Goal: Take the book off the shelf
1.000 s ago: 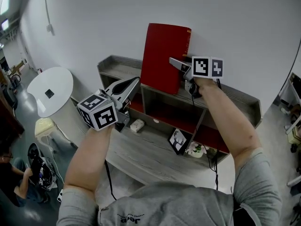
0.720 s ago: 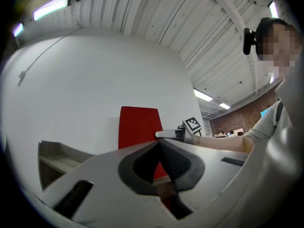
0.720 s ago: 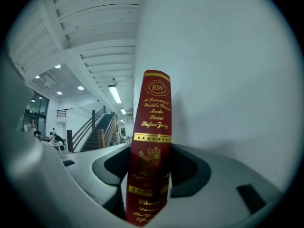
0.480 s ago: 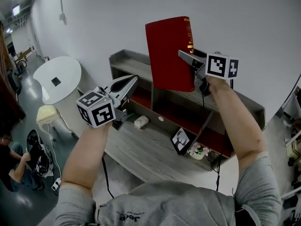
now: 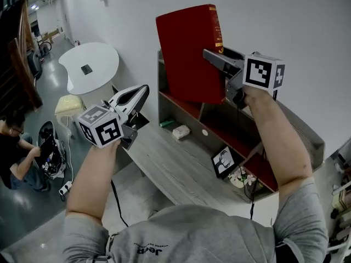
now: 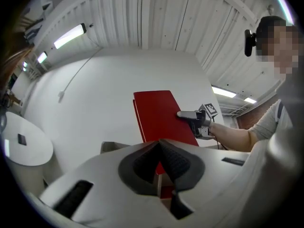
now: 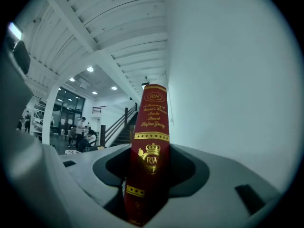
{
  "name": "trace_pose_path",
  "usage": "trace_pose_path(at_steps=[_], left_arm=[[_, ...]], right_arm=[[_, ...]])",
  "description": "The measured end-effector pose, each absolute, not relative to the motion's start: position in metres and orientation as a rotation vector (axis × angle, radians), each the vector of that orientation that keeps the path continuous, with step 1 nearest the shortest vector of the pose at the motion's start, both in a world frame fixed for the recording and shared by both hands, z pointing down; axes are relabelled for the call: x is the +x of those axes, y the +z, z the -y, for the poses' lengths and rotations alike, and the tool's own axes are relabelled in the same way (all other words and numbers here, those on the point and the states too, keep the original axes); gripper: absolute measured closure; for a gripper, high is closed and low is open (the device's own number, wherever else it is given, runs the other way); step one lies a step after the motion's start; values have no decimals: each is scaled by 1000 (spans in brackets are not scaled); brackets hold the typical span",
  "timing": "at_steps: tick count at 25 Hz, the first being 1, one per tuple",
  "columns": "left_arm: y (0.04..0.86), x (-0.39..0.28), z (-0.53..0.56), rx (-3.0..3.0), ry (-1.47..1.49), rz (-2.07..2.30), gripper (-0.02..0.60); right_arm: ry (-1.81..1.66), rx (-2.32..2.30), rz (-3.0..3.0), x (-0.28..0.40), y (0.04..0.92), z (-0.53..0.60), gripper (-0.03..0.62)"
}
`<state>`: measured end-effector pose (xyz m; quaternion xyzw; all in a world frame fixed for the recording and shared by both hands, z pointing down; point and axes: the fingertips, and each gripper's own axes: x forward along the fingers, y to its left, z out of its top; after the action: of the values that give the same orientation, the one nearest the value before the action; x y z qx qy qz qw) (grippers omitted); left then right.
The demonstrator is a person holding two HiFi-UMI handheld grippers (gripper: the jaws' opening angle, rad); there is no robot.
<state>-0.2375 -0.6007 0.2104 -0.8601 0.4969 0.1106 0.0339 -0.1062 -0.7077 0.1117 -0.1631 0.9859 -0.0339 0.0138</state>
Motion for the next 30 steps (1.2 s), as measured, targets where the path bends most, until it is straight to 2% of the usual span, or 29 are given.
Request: trace_pose_path(at_steps=[9,18,30], left_arm=[[283,-329,562,-2565,330,-1824,566],[377,-402,552,-2538,360,-2050,566],[512,-450,577,-2608,338,-2184,566]], right_arm=[[-204,-281,-3219,-222,180,691,361],[-410,-158,-3382,-313,296,708,361],[-784,-76,-3574,-382,491,734,361]])
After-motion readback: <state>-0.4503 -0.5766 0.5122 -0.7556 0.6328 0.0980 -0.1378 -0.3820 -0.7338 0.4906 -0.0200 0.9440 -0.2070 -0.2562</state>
